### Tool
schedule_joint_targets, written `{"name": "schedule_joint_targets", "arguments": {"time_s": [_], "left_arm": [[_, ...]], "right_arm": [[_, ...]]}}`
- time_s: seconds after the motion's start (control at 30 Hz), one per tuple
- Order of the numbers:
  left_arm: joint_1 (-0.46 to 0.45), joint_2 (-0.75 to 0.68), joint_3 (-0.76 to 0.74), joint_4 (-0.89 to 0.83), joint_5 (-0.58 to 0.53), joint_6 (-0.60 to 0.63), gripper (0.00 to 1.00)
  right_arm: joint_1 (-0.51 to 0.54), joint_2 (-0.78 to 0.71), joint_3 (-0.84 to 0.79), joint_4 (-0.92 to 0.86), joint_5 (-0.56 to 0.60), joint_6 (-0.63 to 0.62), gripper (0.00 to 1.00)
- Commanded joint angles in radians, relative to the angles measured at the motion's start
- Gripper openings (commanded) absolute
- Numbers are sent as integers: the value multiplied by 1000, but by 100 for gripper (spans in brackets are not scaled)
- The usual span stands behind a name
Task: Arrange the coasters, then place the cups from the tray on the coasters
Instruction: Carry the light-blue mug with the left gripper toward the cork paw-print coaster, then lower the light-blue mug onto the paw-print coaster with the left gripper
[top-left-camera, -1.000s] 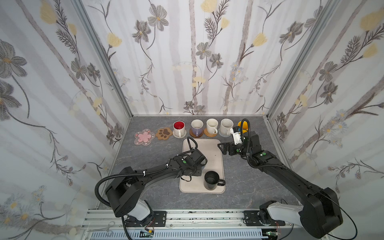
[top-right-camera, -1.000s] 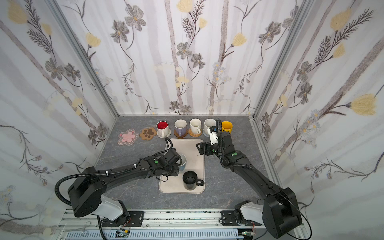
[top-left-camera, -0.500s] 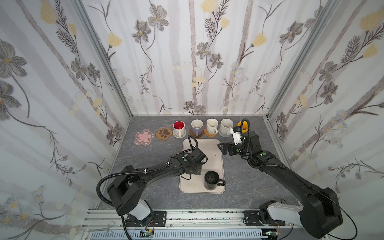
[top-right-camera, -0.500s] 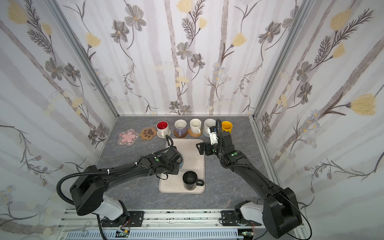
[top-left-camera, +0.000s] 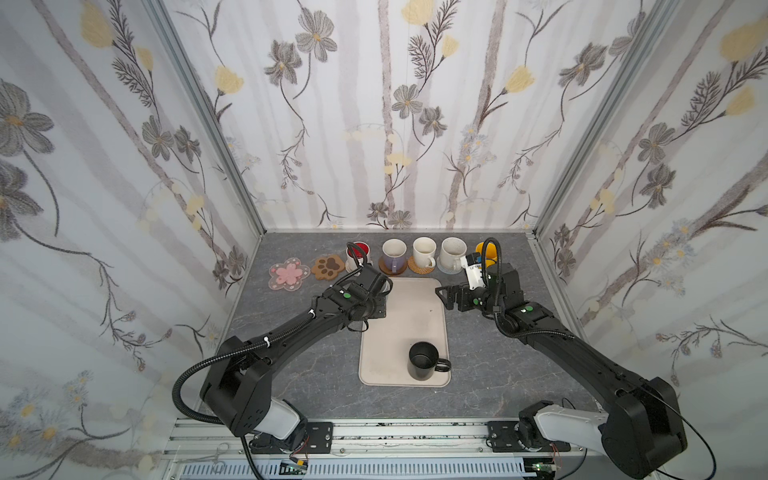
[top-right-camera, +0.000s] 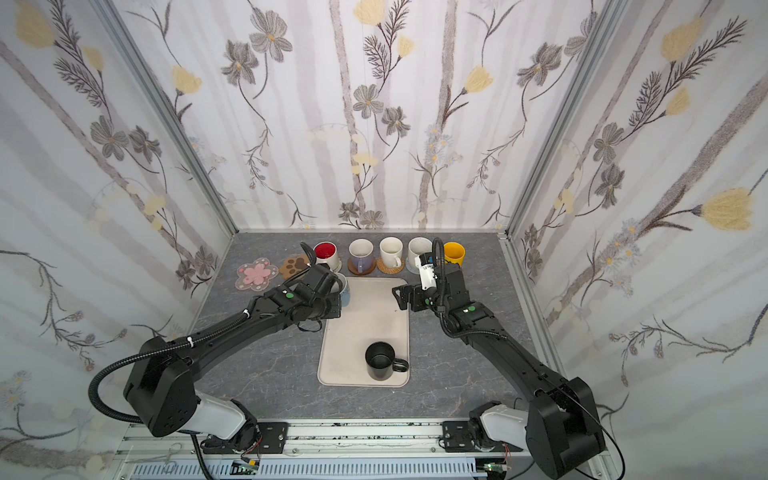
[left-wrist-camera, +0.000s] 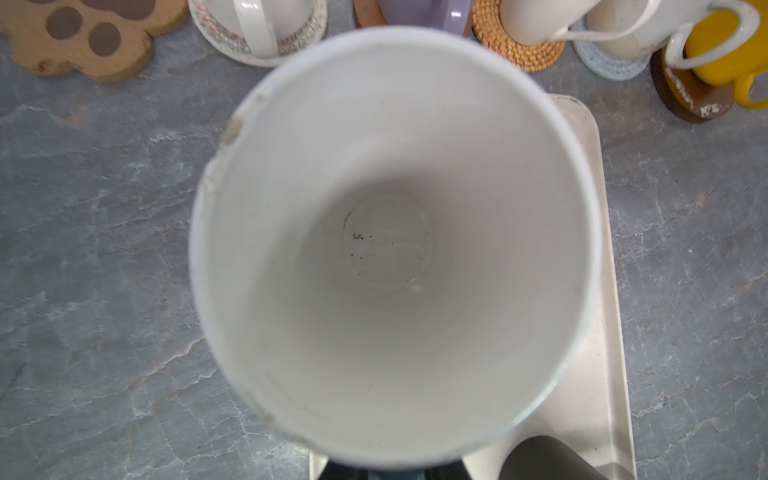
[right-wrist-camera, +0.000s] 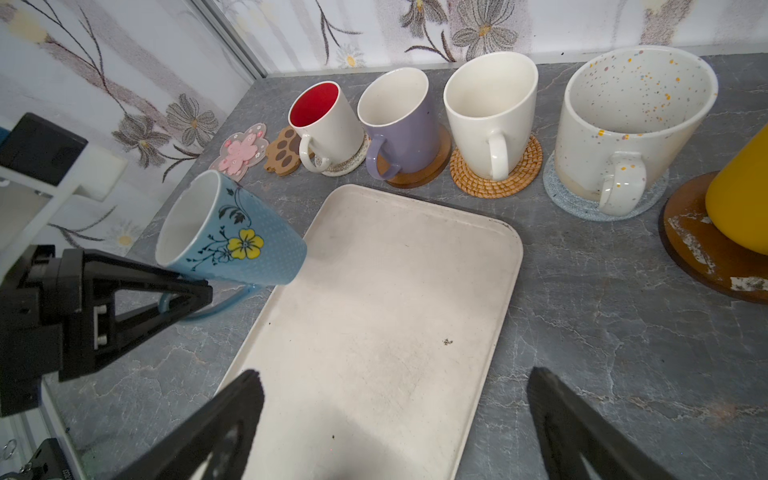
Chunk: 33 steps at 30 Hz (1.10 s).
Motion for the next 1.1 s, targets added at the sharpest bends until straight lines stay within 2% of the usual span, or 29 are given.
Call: {"name": "schedule_joint_targets", "arguments": {"time_s": [0.0,0.27,0.67,1.07], "left_arm": [[54,-1,31,24,-39,45,0],[214,35,69,26,-52,83,0],[366,168,179,40,-88,105,0],[436,401,396,67,-107,105,0]], "right_arm": [[1,-9,-4,53,-23,7,99],[10,-22,-14,74,-50,16,99],[30,-39,-16,80,-64,24,100],[28,-39,-17,91,-63,22,100]]}}
